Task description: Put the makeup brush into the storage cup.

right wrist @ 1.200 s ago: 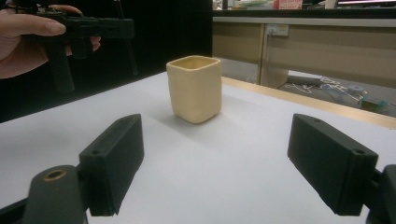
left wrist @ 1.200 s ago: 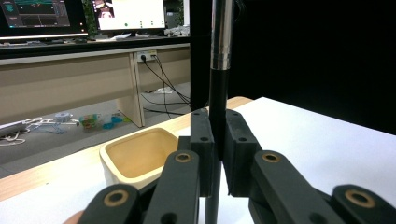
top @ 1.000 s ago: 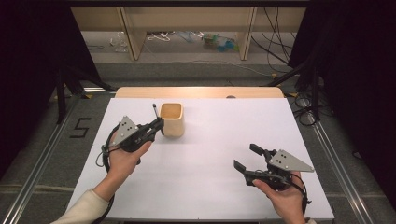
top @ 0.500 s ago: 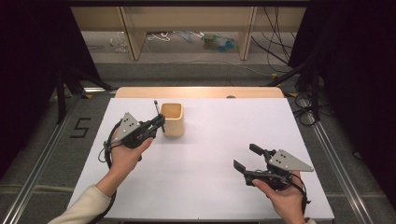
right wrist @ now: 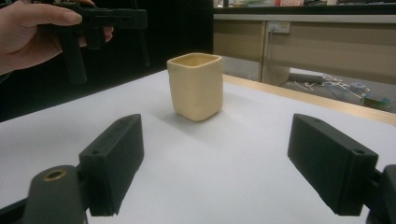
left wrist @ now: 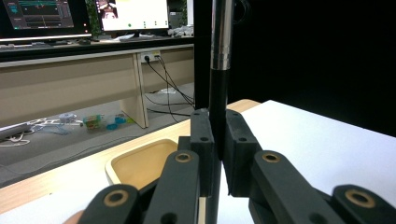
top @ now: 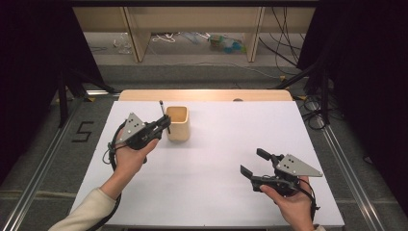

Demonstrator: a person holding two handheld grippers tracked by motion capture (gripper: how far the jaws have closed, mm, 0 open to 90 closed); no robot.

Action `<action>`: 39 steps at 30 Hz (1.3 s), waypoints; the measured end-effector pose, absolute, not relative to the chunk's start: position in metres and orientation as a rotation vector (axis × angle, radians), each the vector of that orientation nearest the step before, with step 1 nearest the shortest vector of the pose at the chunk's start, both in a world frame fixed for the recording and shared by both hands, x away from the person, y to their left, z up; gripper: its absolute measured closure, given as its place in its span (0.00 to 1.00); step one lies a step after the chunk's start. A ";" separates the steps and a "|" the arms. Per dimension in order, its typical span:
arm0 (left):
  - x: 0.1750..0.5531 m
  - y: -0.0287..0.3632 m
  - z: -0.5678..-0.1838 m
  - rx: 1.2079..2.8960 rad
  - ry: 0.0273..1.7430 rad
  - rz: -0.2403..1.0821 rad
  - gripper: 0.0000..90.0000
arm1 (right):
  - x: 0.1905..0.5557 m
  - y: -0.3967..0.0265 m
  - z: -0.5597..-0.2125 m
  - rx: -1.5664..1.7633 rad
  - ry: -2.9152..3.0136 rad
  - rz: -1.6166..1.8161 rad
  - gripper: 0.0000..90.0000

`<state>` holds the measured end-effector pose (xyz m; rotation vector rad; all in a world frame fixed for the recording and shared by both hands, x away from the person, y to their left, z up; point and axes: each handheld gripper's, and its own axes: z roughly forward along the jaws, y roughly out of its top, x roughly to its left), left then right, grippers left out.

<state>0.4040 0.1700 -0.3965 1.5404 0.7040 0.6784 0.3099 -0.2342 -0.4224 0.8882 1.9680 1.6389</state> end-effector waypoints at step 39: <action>0.421 0.164 -0.392 1.539 0.713 0.680 0.93 | 0.311 -0.234 -0.424 0.897 1.986 1.626 0.22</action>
